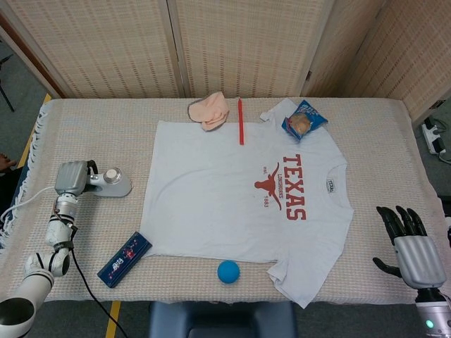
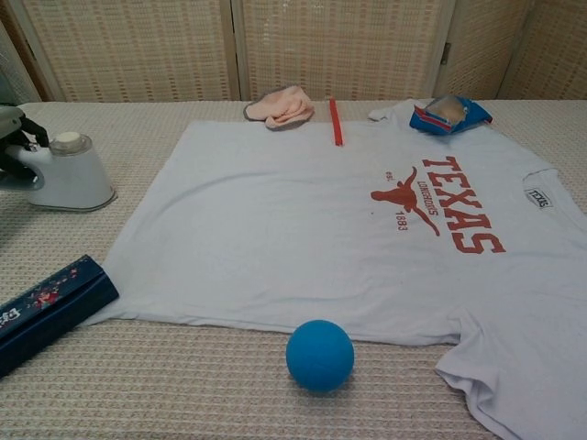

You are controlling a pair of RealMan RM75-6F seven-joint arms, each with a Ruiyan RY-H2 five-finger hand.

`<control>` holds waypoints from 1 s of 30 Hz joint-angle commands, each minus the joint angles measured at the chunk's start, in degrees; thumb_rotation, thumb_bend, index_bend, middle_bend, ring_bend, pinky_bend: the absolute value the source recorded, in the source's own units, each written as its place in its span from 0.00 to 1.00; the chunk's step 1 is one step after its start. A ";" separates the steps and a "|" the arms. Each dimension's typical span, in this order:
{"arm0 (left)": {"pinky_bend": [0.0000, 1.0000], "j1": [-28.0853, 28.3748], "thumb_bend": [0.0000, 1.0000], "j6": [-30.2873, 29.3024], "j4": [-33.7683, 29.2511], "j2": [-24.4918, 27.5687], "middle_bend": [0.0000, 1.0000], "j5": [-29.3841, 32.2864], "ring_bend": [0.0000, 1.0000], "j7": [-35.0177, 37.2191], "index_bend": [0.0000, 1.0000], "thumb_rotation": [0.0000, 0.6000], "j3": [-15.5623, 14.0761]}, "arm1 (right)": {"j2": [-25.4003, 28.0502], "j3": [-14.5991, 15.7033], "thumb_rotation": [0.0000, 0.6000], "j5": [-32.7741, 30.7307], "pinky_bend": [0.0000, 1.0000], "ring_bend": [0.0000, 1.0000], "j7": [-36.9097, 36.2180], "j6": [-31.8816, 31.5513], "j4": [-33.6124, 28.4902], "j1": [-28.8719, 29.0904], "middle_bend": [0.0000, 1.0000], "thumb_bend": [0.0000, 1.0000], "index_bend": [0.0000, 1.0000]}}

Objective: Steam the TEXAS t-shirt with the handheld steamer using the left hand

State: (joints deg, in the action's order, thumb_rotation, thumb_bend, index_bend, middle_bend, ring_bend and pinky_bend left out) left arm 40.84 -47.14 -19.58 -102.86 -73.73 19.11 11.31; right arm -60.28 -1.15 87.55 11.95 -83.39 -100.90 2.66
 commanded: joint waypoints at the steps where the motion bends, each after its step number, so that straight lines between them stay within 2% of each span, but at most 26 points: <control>1: 0.65 -0.34 0.27 -4.06 -0.24 0.24 0.91 -1.46 0.74 4.64 0.82 1.00 -0.12 | -0.35 1.19 1.00 0.41 0.04 0.00 0.74 3.92 -0.13 1.76 0.10 0.05 0.00; 4: 0.65 -0.34 0.27 -8.00 -2.07 1.22 0.92 -2.62 0.75 6.72 0.83 1.00 -0.21 | -0.78 2.25 1.00 0.86 0.04 0.00 1.19 8.28 -0.17 3.70 0.10 0.06 0.00; 7: 0.65 -0.18 0.27 -12.16 -5.54 2.61 0.92 -3.71 0.75 7.80 0.84 1.00 -0.07 | -1.51 3.11 1.00 0.99 0.04 0.00 0.17 12.81 0.50 5.81 0.10 0.15 0.00; 13: 0.65 0.10 0.27 -17.55 -19.48 7.00 0.93 -5.40 0.76 5.53 0.85 1.00 0.36 | -2.87 4.60 1.00 0.35 0.04 0.00 -3.30 20.40 2.88 9.20 0.08 0.41 0.00; 16: 0.65 0.48 0.27 -18.49 -26.05 7.96 0.93 -5.86 0.76 1.76 0.85 1.00 0.43 | -3.73 5.14 0.96 -0.01 0.04 0.00 -4.88 23.07 4.35 10.38 0.08 0.49 0.00; 19: 0.65 1.66 0.27 -17.06 -31.93 7.81 0.93 -6.01 0.76 -2.73 0.85 1.00 0.19 | -5.05 5.45 0.83 0.42 0.04 0.00 -7.65 25.07 6.51 11.70 0.07 0.57 0.00; 21: 0.65 2.56 0.27 -16.04 -33.95 6.88 0.93 -5.61 0.76 -5.14 0.85 1.00 0.45 | -5.85 5.73 0.72 1.34 0.01 0.00 -9.34 25.97 8.00 12.58 0.07 0.62 0.00; 24: 0.65 3.86 0.27 -14.95 -35.03 4.99 0.93 -5.07 0.76 -7.85 0.85 1.00 0.94 | -6.56 6.30 0.63 2.56 0.00 0.00 -11.20 27.26 9.60 13.79 0.06 0.66 0.00; 30: 0.65 6.45 0.27 -13.56 -31.42 -0.53 0.93 -4.72 0.76 -12.47 0.85 1.00 1.25 | -8.45 6.90 0.61 3.56 0.00 0.00 -14.05 28.49 12.65 15.27 0.06 0.72 0.00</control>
State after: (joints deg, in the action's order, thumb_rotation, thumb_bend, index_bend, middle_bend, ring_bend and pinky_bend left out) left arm 46.14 -61.46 -52.83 -101.41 -78.63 7.93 12.42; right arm -68.26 5.60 90.89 -1.65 -55.15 -88.76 17.61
